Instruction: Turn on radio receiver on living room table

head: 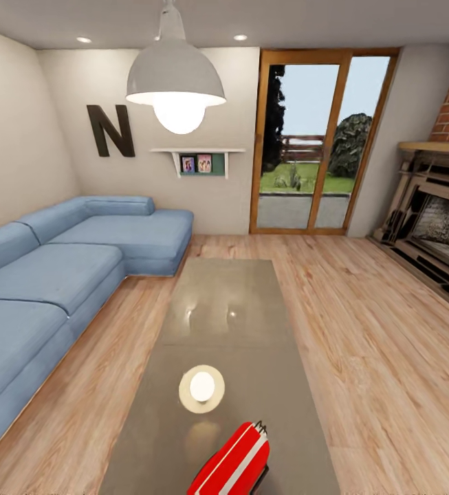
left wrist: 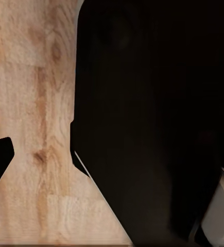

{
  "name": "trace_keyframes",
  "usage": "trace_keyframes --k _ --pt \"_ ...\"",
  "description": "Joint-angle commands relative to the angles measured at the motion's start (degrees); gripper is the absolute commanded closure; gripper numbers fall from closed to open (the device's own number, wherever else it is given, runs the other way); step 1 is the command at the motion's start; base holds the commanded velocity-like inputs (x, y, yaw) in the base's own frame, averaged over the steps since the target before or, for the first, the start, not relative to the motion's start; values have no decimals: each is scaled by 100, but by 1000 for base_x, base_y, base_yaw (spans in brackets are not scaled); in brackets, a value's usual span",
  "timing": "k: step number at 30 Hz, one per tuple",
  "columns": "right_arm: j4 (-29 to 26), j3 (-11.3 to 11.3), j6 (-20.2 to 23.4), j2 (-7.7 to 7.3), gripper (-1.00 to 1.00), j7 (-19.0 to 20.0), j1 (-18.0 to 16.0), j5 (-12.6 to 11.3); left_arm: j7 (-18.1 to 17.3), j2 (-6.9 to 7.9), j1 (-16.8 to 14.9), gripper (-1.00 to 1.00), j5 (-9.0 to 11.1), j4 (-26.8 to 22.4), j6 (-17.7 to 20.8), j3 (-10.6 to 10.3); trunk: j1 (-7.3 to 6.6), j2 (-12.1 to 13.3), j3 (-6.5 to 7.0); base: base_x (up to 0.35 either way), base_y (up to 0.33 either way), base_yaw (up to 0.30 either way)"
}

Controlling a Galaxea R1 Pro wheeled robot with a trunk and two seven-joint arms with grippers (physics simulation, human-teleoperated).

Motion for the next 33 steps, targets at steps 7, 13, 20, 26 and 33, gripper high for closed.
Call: trace_keyframes --k 7,13,20,26,33 --pt "0 -15 5 0 -100 0 0 -7 0 -1 0 -100 0 0 2 0 -133 242 43 0 0 0" --pt "0 -17 8 0 -100 0 0 -9 0 -1 0 -100 0 0 -6 0 -133 242 -12 0 0 0" --pt "0 -25 16 7 -100 -7 0 -9 1 -1 0 -100 0 0 -8 0 -133 242 -77 0 0 0" --pt "0 5 66 31 -100 -56 0 24 6 -6 0 -100 29 -121 -26 8 -133 242 -132 0 0 0" --pt "-5 8 66 31 -100 -66 0 73 9 -15 0 -100 284 -385 -11 21 -133 242 -196 0 0 0"
